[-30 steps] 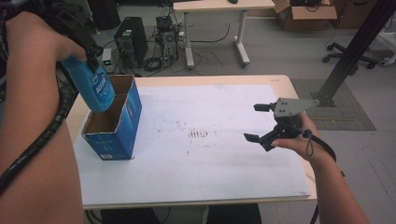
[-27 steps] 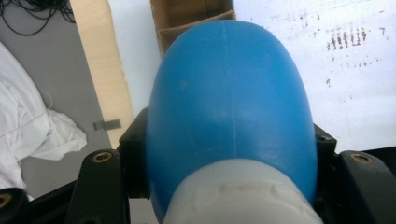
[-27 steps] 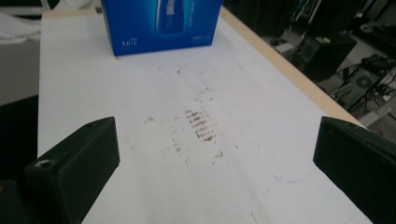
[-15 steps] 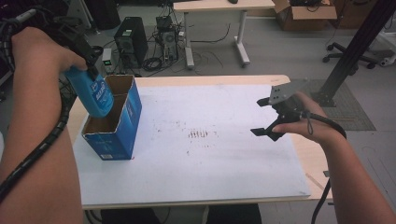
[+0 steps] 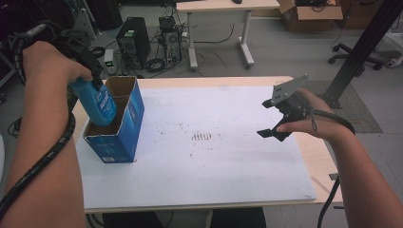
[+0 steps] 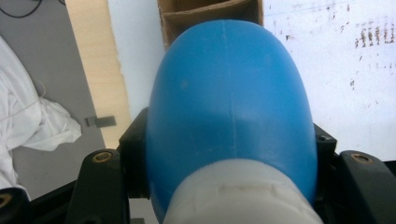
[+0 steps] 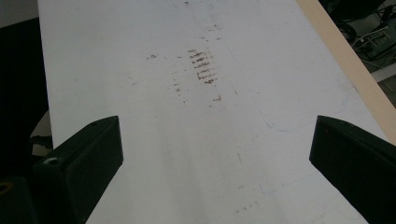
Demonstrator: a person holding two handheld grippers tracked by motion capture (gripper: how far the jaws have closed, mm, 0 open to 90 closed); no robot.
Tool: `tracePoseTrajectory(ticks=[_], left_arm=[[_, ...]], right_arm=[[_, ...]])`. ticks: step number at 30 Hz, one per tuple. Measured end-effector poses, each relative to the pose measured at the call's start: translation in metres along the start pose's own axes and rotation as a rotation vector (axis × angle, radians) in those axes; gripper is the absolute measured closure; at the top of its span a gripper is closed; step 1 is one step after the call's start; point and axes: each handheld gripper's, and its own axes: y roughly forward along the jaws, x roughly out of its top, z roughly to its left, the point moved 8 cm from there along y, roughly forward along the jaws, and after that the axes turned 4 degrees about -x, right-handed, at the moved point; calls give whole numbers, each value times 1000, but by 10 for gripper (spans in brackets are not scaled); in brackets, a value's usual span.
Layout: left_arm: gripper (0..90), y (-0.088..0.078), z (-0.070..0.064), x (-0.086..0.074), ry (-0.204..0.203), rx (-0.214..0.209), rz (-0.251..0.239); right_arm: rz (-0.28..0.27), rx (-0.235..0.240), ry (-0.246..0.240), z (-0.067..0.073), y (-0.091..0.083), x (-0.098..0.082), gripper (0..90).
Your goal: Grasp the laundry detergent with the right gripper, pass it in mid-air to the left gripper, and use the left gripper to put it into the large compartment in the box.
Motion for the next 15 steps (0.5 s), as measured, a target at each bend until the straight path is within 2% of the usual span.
tracePoseTrajectory(ticks=[6, 15], left_arm=[[386, 12, 0, -1, 8, -3, 7], [386, 33, 0, -2, 20, -7, 22]], right_arm=[[39, 15, -2, -1, 0, -1, 24], [117, 73, -1, 1, 3, -4, 26]])
